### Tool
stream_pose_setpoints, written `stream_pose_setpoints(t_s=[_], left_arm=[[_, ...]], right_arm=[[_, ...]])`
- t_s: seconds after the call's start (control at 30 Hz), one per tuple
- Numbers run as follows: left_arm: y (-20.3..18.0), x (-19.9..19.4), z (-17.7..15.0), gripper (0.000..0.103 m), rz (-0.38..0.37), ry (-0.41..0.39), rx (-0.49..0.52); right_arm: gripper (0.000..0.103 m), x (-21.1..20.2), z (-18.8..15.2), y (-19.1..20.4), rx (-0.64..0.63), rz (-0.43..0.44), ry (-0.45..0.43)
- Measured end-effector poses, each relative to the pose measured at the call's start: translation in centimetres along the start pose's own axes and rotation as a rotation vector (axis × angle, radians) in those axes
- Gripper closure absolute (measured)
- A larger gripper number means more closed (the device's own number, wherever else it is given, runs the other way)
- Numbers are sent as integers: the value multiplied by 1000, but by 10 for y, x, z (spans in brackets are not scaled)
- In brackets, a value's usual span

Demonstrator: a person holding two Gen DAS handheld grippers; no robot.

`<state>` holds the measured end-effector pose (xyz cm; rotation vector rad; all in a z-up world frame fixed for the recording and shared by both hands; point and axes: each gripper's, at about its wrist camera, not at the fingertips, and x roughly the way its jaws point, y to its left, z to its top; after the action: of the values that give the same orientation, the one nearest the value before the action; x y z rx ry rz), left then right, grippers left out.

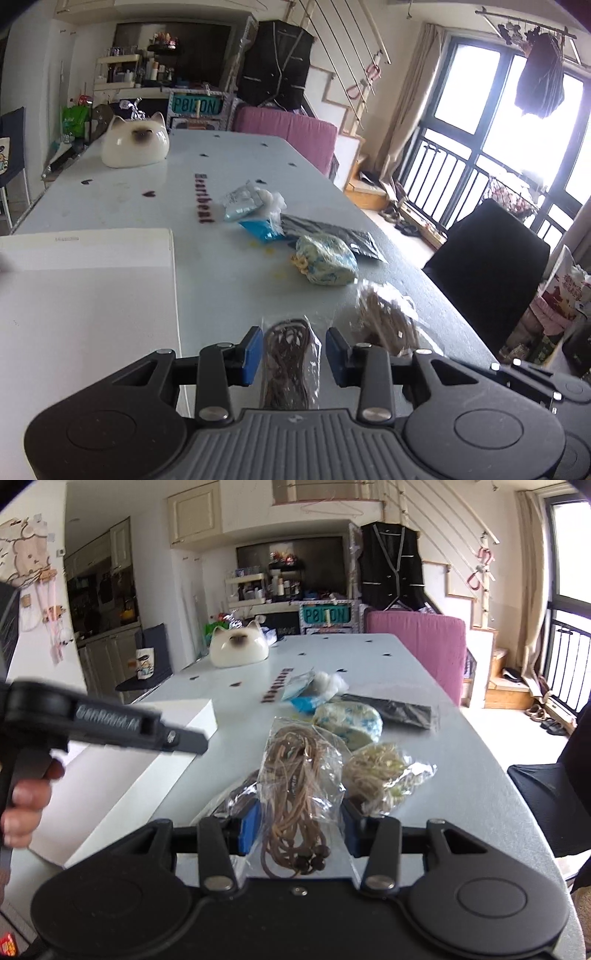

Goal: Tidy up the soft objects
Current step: 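Lift the brown cord bag with the left gripper while the right lifts the tan cord bag, then carry the brown cord bag over the white box while the right carries the tan cord bag there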

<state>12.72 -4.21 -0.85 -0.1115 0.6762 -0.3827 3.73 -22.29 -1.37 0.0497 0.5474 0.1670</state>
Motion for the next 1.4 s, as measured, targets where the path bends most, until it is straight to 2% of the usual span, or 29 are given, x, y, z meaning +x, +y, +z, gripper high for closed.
stream_pose_setpoints(t_s=[0.07,0.1,0.23,0.33,0.43,0.63,0.83,0.93,1.1,1.23,1.4], left_arm=[[0,-1,-2,50,-13,14,3],[-1,1,-4,48,-22,28,8],[-11,21,-16,48,-55,101,44],[-13,44,-20,49,-28,152,50],[-4,55,-15,49,5,153,23],[15,48,-1,49,46,113,-21],[0,63,-12,49,59,190,82],[-10,67,-16,50,93,180,141],[-15,70,-17,50,76,189,156],[-32,71,-23,50,111,173,261],[-34,76,-29,50,114,178,291]], right_arm=[[57,-1,1,-2,13,-15,-3],[57,-2,1,-3,17,-21,-3],[57,-7,-1,-10,31,-35,-4],[57,-10,-3,-17,38,-39,-4],[57,-10,-5,-25,52,-40,-2],[57,-4,-9,-31,72,-26,8],[57,-1,-12,-32,83,-10,15],[57,-4,-12,-33,84,-12,11],[57,-3,-12,-35,94,-15,13],[57,-2,-13,-35,98,-10,17],[57,-3,-13,-35,98,-8,17]])
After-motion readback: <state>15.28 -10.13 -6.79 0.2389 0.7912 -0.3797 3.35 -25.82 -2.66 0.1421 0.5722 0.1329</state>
